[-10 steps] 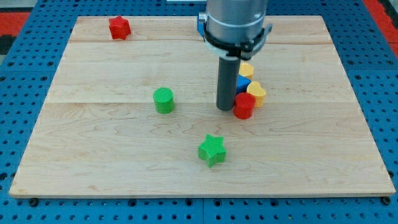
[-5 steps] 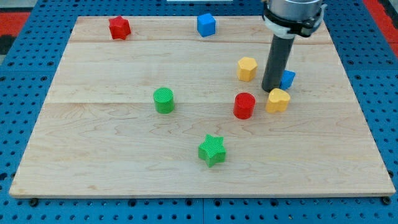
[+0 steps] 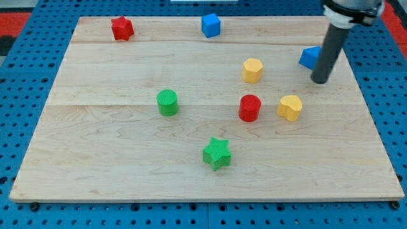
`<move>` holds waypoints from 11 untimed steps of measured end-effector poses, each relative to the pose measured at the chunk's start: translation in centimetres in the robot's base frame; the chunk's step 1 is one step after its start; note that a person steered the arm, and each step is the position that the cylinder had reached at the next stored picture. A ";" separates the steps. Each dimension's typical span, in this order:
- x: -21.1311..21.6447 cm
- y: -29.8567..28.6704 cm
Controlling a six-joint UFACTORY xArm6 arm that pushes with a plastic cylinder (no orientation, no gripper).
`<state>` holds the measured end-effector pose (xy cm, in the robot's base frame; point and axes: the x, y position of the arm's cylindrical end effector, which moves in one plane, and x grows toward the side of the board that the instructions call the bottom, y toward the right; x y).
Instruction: Move the blue triangle towards the top right
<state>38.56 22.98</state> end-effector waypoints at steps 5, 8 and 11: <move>-4.5 -2.8; -10.2 -3.4; -15.4 -6.5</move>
